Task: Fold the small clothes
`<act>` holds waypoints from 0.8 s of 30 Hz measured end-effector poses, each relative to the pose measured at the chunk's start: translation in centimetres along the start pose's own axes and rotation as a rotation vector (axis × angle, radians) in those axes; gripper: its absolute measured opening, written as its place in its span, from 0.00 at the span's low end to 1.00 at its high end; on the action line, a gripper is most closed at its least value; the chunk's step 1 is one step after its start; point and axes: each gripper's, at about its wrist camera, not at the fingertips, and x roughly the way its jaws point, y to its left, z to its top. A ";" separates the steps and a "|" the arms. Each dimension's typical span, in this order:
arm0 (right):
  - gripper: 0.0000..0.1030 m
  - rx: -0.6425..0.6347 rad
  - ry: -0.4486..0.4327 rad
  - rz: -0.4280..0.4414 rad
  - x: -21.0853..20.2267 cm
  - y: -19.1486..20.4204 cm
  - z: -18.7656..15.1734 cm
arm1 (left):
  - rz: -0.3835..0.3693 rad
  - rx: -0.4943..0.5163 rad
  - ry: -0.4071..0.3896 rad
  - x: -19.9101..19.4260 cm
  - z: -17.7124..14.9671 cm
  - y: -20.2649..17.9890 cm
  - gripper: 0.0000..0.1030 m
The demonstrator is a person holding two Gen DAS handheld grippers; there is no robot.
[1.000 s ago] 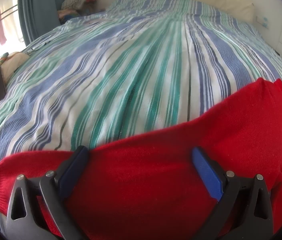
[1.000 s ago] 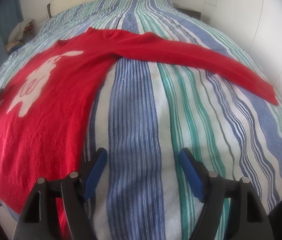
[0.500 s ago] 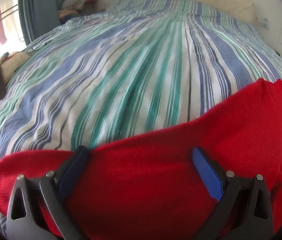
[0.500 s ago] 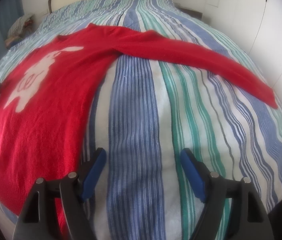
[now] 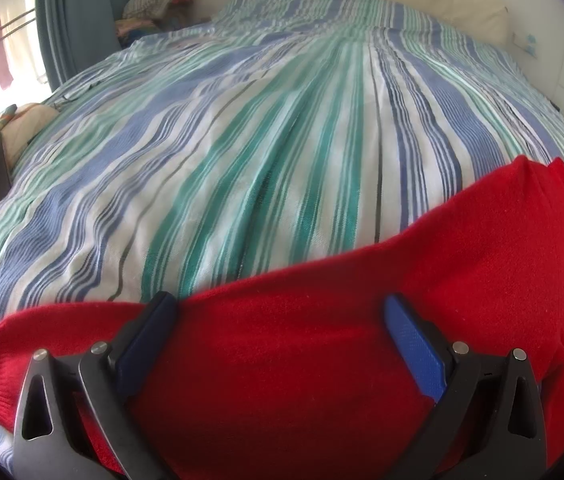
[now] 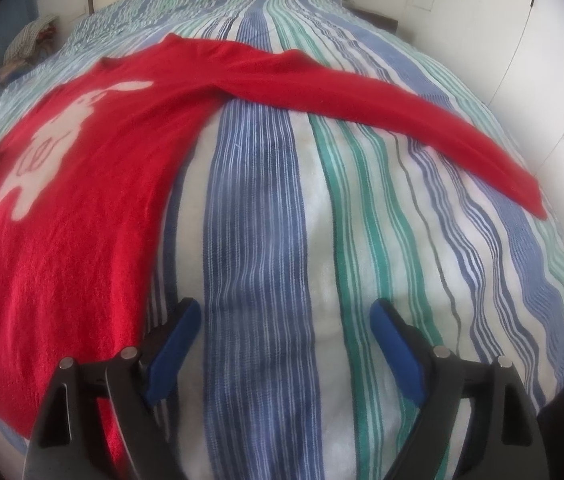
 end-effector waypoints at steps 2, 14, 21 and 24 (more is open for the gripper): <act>0.87 0.019 0.005 0.000 0.2 -0.3 0.1 | 0.000 0.000 0.000 0.0 0.0 0.0 1.00; 0.88 0.026 -0.017 -0.004 -0.5 -0.2 0.1 | 0.000 0.000 0.000 0.0 0.0 0.0 0.99; 0.88 0.090 -0.088 0.020 -2.4 -1.4 -0.3 | 0.000 0.000 0.000 0.1 0.0 0.0 1.00; 0.88 0.112 -0.116 0.034 -2.9 -2.2 -0.5 | 0.000 0.000 0.000 0.1 0.0 0.1 0.99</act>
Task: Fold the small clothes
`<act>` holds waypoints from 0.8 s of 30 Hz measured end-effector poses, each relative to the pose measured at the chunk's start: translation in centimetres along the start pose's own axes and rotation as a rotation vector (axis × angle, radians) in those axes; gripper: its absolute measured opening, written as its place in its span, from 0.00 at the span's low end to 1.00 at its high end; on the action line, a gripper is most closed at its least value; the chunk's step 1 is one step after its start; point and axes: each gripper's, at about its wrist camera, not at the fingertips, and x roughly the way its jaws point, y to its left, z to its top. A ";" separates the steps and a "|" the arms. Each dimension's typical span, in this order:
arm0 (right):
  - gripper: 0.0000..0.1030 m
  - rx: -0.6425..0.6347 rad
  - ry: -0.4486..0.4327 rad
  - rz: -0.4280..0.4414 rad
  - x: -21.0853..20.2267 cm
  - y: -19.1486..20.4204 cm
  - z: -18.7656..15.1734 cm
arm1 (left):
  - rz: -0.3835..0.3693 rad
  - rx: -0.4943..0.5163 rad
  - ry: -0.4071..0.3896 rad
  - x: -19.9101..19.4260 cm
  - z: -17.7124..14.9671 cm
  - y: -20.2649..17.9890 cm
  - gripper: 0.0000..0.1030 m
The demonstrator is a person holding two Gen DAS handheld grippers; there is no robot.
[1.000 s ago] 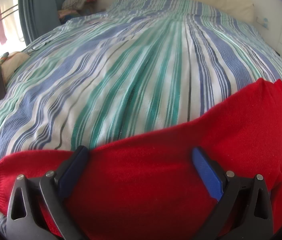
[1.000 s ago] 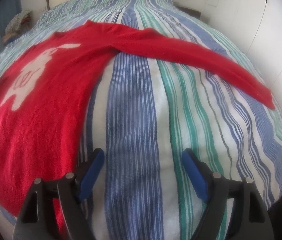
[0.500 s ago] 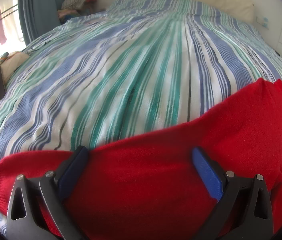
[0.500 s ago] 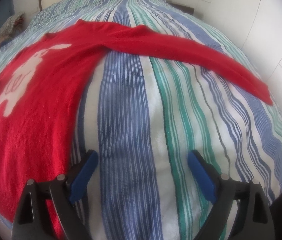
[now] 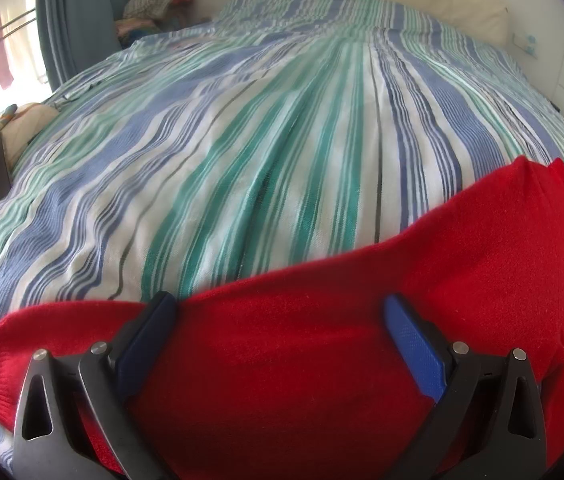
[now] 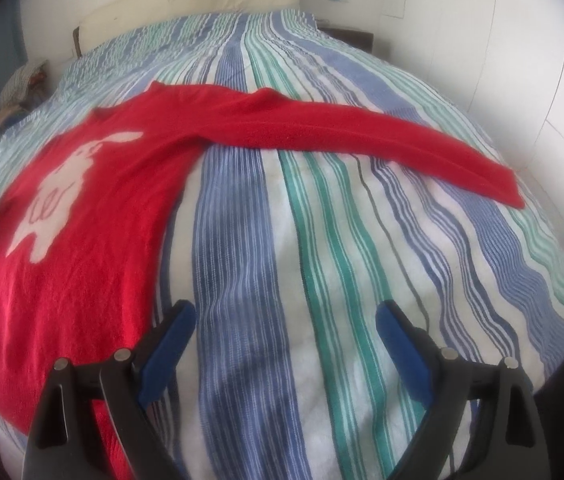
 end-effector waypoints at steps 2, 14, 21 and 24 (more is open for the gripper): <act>0.88 0.014 -0.014 0.014 -0.2 -0.5 0.0 | 0.000 0.000 0.000 0.0 0.0 0.0 1.00; 0.88 0.021 -0.145 0.138 -2.8 -0.7 0.0 | 0.000 0.000 0.000 0.0 0.0 0.0 1.00; 0.88 0.004 -0.182 0.168 -3.7 0.1 0.3 | 0.000 0.000 -0.001 0.0 0.0 0.0 1.00; 0.88 -0.005 -0.188 0.165 -3.9 0.2 0.2 | 0.000 0.000 -0.001 0.0 0.0 0.0 0.99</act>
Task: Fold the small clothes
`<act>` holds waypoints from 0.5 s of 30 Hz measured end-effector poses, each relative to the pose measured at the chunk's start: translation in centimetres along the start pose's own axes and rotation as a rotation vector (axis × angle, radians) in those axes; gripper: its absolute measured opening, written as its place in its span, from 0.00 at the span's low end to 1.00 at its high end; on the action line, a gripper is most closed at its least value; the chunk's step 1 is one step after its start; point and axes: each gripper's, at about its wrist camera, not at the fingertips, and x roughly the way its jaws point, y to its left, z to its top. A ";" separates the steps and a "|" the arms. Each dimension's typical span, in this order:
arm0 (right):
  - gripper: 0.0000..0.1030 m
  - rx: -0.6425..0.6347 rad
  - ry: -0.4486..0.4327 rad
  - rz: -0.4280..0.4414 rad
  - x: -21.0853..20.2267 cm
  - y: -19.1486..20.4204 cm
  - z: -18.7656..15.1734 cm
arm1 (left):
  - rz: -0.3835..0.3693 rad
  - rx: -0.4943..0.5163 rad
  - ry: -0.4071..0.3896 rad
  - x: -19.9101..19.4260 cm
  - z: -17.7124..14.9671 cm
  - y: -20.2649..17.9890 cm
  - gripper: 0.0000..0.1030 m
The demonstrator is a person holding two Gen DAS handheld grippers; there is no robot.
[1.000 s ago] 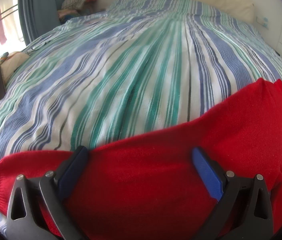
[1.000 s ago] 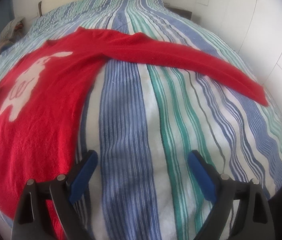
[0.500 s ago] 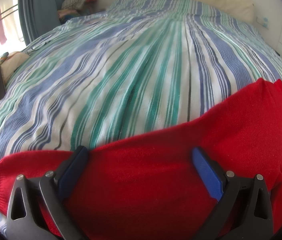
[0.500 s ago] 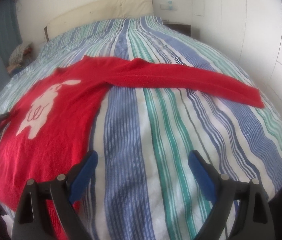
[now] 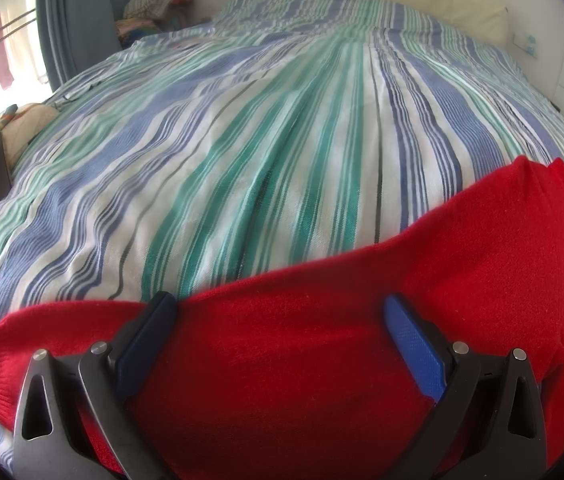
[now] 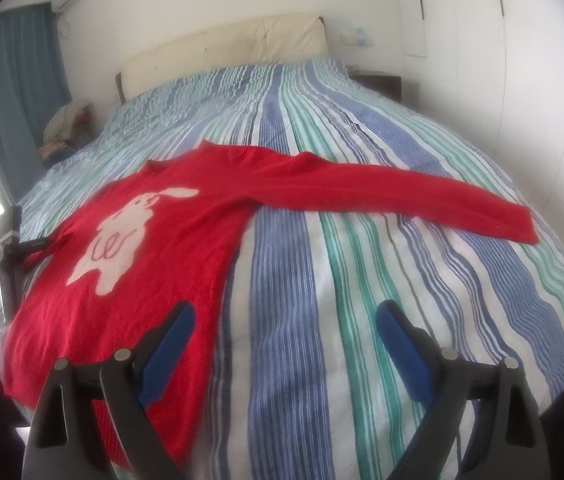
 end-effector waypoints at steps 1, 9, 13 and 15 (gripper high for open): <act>0.88 0.000 0.001 -0.004 0.0 0.0 -0.1 | 0.000 0.000 0.000 0.0 0.0 0.0 1.00; 0.88 0.021 0.036 -0.029 0.8 -0.5 -0.4 | 0.001 -0.002 -0.001 0.0 0.1 0.1 1.00; 0.88 0.033 0.059 -0.036 1.3 -1.0 -0.6 | -0.002 -0.005 -0.001 0.0 0.0 0.0 1.00; 0.88 0.040 0.064 -0.044 1.4 -1.3 -0.7 | 0.000 -0.004 -0.001 0.0 0.1 0.0 1.00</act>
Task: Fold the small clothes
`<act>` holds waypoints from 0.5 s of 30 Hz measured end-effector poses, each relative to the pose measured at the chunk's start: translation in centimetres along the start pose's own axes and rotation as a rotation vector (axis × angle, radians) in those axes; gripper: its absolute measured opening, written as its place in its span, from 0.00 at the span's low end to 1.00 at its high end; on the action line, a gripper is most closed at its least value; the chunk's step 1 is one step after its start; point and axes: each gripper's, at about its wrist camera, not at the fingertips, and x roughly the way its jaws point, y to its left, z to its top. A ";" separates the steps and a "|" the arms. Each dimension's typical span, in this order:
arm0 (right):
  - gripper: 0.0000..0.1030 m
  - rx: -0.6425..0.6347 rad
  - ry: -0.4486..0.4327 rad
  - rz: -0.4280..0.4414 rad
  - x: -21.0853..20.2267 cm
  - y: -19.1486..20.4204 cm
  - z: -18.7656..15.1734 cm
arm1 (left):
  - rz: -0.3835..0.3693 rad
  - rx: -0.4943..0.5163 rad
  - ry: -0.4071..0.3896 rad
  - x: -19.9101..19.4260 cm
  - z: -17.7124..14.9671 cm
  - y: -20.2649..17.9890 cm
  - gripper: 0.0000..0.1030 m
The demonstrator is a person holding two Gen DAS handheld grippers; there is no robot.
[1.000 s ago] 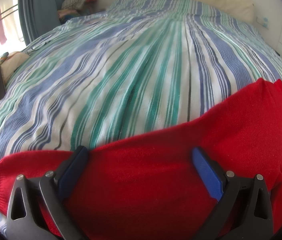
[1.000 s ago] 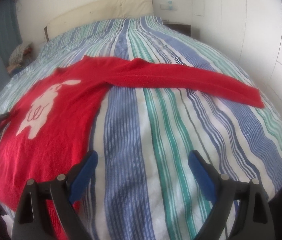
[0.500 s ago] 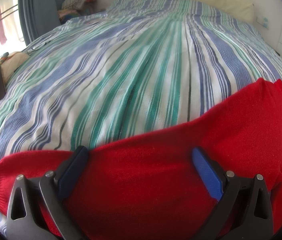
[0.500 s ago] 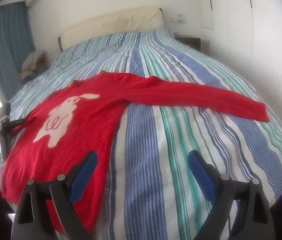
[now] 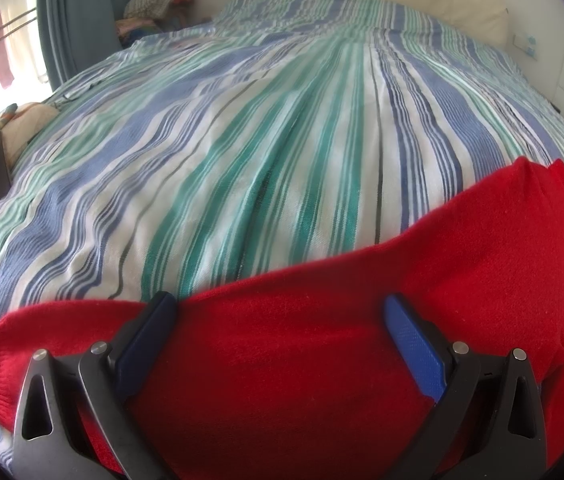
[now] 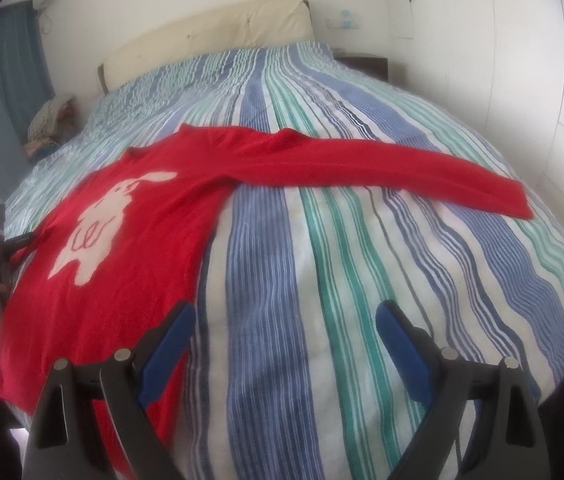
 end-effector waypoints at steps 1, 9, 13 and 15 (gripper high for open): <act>0.88 0.003 0.002 -0.004 0.0 -0.1 0.0 | -0.001 -0.001 0.000 0.0 0.0 0.0 1.00; 0.88 0.019 -0.003 -0.007 0.0 -0.4 0.1 | -0.041 0.014 0.043 -2.1 0.8 0.1 0.99; 0.88 0.028 -0.011 0.003 -0.2 -0.5 0.1 | -0.029 0.046 -0.066 -8.4 0.2 -0.1 0.99; 0.88 0.037 -0.012 0.006 -0.2 -0.7 0.1 | -0.031 0.051 -0.132 -12.4 -0.5 -0.4 0.99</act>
